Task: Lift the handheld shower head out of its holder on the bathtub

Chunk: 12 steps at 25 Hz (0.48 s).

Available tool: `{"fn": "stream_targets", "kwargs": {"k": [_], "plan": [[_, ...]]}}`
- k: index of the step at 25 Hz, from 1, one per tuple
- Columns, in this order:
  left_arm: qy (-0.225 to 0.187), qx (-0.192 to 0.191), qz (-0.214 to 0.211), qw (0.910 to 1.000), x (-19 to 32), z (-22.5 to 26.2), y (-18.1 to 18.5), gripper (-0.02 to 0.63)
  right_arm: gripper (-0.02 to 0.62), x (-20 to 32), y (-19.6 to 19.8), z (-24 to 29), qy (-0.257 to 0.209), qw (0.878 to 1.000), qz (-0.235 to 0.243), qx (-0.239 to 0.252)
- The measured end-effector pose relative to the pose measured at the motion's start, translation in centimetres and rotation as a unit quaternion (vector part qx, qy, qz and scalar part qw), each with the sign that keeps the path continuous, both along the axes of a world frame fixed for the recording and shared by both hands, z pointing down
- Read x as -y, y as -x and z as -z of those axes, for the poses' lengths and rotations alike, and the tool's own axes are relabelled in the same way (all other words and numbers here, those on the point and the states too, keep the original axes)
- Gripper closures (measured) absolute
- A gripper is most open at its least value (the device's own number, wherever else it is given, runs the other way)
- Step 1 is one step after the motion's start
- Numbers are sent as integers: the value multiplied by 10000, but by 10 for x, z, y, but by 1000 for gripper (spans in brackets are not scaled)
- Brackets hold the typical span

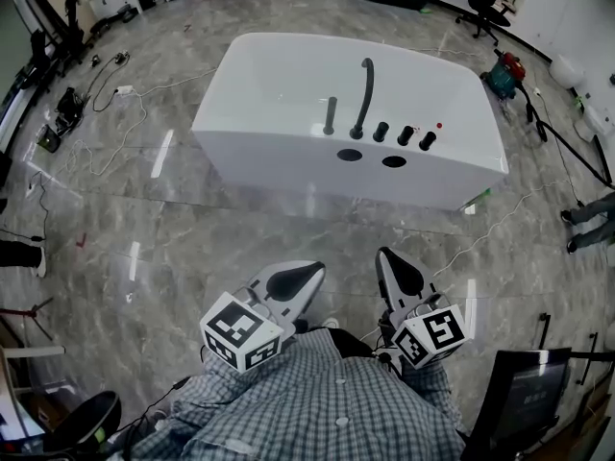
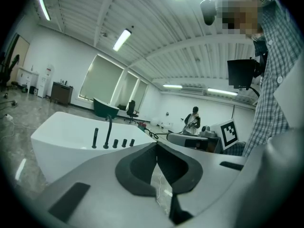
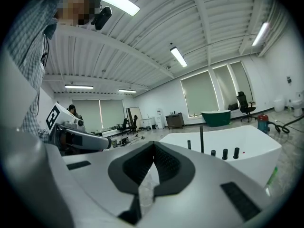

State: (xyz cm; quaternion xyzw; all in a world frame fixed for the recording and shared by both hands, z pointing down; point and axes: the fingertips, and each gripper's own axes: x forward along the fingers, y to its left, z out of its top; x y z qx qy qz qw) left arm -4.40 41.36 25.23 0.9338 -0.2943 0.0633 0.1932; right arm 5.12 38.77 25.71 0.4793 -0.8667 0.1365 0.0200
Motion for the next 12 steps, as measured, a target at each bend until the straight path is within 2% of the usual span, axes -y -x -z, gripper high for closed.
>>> {"fn": "stream_targets", "kwargs": {"k": [6, 12], "plan": [[15, 82, 243, 9997, -10, -4, -2, 597, 581, -6, -19, -1, -40, 10000, 27, 47], [37, -33, 486, 9988, -14, -1, -9, 597, 581, -17, -41, 0, -75, 9999, -14, 66]]}}
